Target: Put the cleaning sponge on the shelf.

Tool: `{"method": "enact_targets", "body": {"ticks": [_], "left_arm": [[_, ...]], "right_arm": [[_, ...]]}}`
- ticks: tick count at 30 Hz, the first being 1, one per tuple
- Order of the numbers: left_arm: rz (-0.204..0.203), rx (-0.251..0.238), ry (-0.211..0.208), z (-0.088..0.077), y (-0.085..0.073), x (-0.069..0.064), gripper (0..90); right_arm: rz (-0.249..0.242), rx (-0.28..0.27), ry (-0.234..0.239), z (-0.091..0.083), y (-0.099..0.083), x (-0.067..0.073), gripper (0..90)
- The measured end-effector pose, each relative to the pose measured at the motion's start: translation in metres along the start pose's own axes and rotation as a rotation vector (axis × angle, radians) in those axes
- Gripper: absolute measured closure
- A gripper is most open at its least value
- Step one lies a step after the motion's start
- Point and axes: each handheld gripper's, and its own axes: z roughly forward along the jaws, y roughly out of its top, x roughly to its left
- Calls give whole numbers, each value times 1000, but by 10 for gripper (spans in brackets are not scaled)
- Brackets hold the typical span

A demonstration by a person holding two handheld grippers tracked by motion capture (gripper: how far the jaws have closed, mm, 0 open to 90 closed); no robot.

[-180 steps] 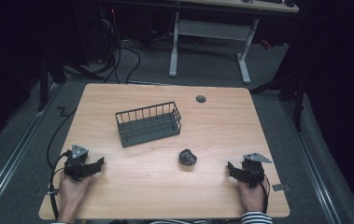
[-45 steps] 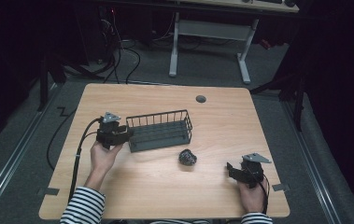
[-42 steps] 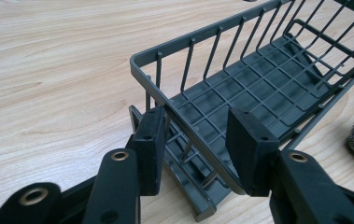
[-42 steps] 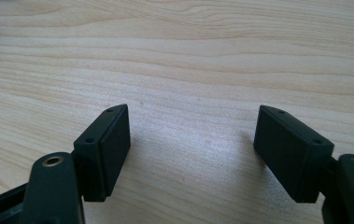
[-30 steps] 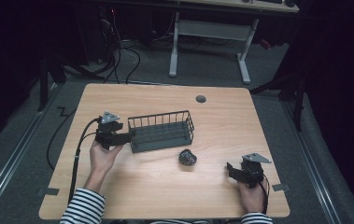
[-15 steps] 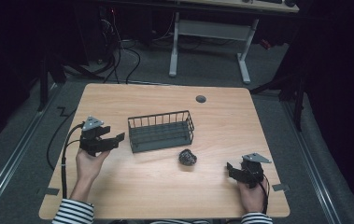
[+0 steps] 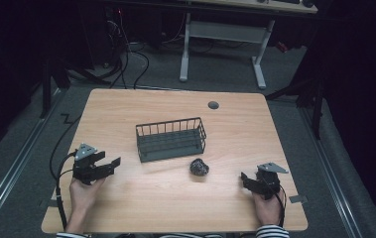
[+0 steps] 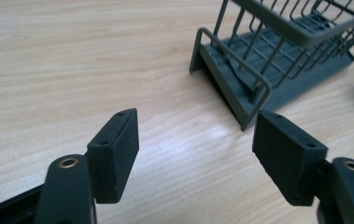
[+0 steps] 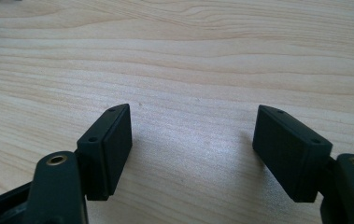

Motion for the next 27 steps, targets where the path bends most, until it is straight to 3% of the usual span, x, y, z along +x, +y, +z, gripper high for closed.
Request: {"method": "enact_targets", "body": {"ticks": [6,10,15,27], "left_arm": [[-10,11,-1,3,-12,2,315],[12,31,27,9,-20,0,312],[25,69,27,15,-26,0,309],[37,91,100,21,-37,3,310]], "right_arm": [[3,2,1,0,0,0,286],[1,2,7,0,0,0,279],[-6,1,12,0,0,1,289],[-12,2,15,-1,-1,1,296]]}}
